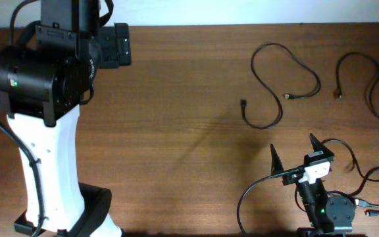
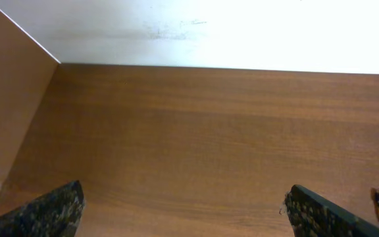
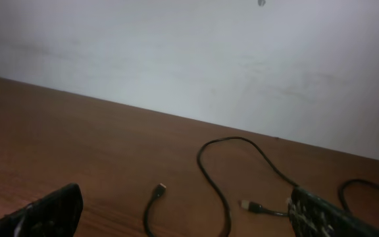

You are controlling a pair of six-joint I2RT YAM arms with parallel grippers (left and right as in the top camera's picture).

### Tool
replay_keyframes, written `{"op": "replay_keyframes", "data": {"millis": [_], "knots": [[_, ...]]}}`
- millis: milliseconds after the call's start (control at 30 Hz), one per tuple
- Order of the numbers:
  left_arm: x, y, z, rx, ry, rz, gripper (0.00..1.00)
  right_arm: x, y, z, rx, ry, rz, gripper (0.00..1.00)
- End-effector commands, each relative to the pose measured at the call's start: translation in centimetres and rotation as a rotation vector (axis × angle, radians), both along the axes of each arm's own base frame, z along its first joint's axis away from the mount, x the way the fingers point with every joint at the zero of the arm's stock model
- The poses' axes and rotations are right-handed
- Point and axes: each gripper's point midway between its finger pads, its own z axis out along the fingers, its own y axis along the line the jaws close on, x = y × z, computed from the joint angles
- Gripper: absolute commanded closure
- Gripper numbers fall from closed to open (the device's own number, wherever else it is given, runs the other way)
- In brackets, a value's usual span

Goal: Untangle cables

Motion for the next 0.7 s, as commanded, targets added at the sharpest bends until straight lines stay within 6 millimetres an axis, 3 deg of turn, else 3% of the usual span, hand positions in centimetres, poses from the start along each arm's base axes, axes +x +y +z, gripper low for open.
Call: {"op": "replay_keyframes", "data": {"millis": [0, 67, 500, 567, 600, 667], "knots": [[-0.1, 0.1, 0.2, 0.002, -0.006, -0.006, 0.01, 0.1, -1.3, -1.6, 0.009, 0.060, -0.059, 0.01], [-0.1, 0.1, 0.2, 0.002, -0.006, -0.006, 0.01, 0.0, -2.0, -2.9, 0.009, 0.109, -0.105, 0.01], [-0.1, 0.1, 0.2, 0.002, -0.005, -0.006, 0.01, 0.1, -2.2, -2.9, 0.009, 0.110, -0.113, 0.01], [-0.8, -0.7, -0.6, -0.025, 0.041, -0.046, 0.01, 0.1, -2.2, -2.9, 0.010, 0.110, -0.113, 0.01], [-0.8, -1.0, -0.2, -0.041, 0.023, -0.057, 0.01, 0.1, -2.2, -2.9, 0.009, 0.110, -0.113, 0.01], [-0.7, -1.2, 2.9, -0.079, -0.110, -0.071, 0.01, 0.1, -2.2, -2.9, 0.010, 0.110, -0.113, 0.01]]}}
